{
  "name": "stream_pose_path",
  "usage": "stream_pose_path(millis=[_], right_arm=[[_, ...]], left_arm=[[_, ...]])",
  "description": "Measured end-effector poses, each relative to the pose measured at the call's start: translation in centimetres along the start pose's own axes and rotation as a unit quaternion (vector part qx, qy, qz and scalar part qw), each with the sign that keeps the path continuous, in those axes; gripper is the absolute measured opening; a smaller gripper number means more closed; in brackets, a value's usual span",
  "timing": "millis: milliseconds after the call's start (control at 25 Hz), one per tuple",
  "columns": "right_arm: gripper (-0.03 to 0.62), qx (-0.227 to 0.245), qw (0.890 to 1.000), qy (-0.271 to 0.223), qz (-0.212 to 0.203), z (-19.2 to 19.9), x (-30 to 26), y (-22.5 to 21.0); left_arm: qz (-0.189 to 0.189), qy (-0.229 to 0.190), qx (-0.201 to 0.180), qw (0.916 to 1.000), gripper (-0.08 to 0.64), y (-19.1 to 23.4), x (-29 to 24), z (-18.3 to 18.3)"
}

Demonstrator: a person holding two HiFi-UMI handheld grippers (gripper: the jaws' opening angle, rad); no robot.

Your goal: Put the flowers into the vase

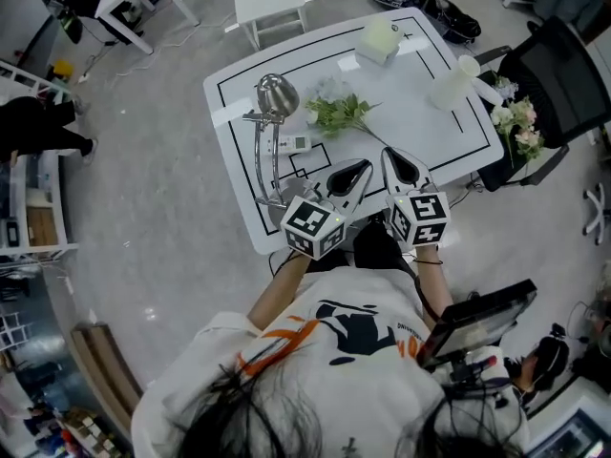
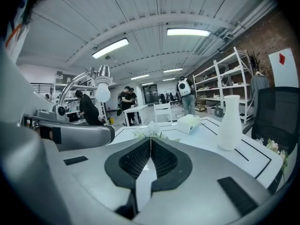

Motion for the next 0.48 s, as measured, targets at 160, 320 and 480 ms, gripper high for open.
stream_pose_path(millis=[160, 320, 480], right_arm=[[0.015, 0.018, 0.998, 0.028, -0.053, 1.1, -3.5, -1.5], [0.016, 0.039, 0.993, 0.053, -0.103, 2.1, -6.8, -2.5], [0.100, 0.054, 0.982, 0.083, -0.164, 3.4, -10.0, -2.8]], left_arm=[[-0.046, -0.009, 0.020, 0.9987, 0.009, 2.1, -1.1, 0.1], [-0.091, -0.026, 0.031, 0.9950, 0.009, 3.8, -2.3, -0.4], [-0.134, -0.037, 0.034, 0.9897, 0.009, 4.9, -3.1, -0.7]])
Point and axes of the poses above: the fingertips, and each gripper's own axes: x backward along the fingers, y to its left, z out of its underside, the point moved 4 cm from there along x, backward along the fingers, and after that the axes turned 13 degrees about x, right-handed, at the moved point
